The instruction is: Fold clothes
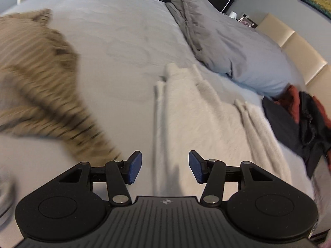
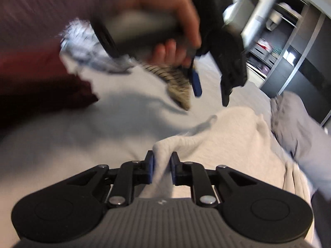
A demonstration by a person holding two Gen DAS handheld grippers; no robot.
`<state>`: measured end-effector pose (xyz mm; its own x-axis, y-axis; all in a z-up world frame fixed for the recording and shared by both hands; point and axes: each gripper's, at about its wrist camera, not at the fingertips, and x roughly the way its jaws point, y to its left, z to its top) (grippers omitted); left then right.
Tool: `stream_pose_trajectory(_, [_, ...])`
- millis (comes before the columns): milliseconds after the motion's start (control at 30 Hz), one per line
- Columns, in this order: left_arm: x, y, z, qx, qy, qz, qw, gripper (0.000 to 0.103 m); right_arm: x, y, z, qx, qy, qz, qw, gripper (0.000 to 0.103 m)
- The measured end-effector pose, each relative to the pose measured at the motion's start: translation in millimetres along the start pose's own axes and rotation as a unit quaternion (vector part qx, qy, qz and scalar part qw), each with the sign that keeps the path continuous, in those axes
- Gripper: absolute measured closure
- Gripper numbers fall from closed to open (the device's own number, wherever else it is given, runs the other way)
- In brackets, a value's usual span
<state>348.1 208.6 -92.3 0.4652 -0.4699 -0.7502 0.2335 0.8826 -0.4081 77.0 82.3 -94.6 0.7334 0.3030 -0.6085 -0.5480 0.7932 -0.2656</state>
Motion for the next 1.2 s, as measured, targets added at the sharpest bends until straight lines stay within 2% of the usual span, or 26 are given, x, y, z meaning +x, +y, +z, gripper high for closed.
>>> stream_pose_trajectory(167, [47.0, 5.0, 35.6, -0.036, 0.002, 0.009, 0.9993, 0.054, -22.8, -41.1, -10.2, 0.083, -0.028, 0.015, 0.996, 0.086])
stream_pose_trajectory(367, [93.6, 22.5, 56.3, -0.097, 0.042, -0.014, 0.9943, 0.052, -40.5, -73.2, -22.5, 0.142, -0.049, 0.024, 0.988, 0.086])
stream_pose_trajectory(400, [97.9, 24.1, 57.0, -0.106, 0.044, -0.018, 0.9932, 0.053, -43.6, -78.0, -25.1, 0.153, -0.051, 0.024, 0.987, 0.086])
stream_pose_trajectory(433, [98.9, 21.2, 57.4, -0.109, 0.043, -0.021, 0.9929, 0.062, -46.4, -83.0, -27.5, 0.164, -0.052, 0.025, 0.985, 0.086])
stream_pose_trajectory(467, [99.1, 9.5, 59.0, -0.098, 0.042, -0.011, 0.9942, 0.071, -48.5, -87.8, -29.3, 0.176, -0.053, 0.025, 0.983, 0.086])
stream_pose_trajectory(567, [99.8, -25.3, 63.8, -0.064, 0.039, 0.019, 0.997, 0.086, -53.6, -104.1, -38.3, 0.226, -0.052, 0.028, 0.972, 0.086])
stream_pose_trajectory(600, [100.0, -36.9, 65.4, -0.053, 0.039, 0.029, 0.9974, 0.088, -54.4, -109.8, -41.9, 0.243, -0.05, 0.029, 0.968, 0.086])
stream_pose_trajectory(767, [101.2, -95.0, 73.5, 0.003, 0.034, 0.08, 0.9962, 0.089, -61.5, -129.1, -58.1, 0.309, -0.036, 0.033, 0.95, 0.087])
stream_pose_trajectory(967, [104.3, -164.9, 82.4, 0.07, 0.03, 0.136, 0.9877, 0.089, -74.7, -150.1, -79.9, 0.368, -0.015, 0.015, 0.929, 0.087])
stream_pose_trajectory(1067, [125.5, -197.9, 79.1, 0.095, 0.043, 0.138, 0.9849, 0.088, -78.0, -161.7, -98.1, 0.4, 0.004, 0.006, 0.916, 0.087])
stream_pose_trajectory(1200, [158.5, -228.1, 67.3, 0.14, 0.063, 0.165, 0.9743, 0.088, -78.4, -173.3, -120.0, 0.442, 0.024, 0.008, 0.897, 0.087])
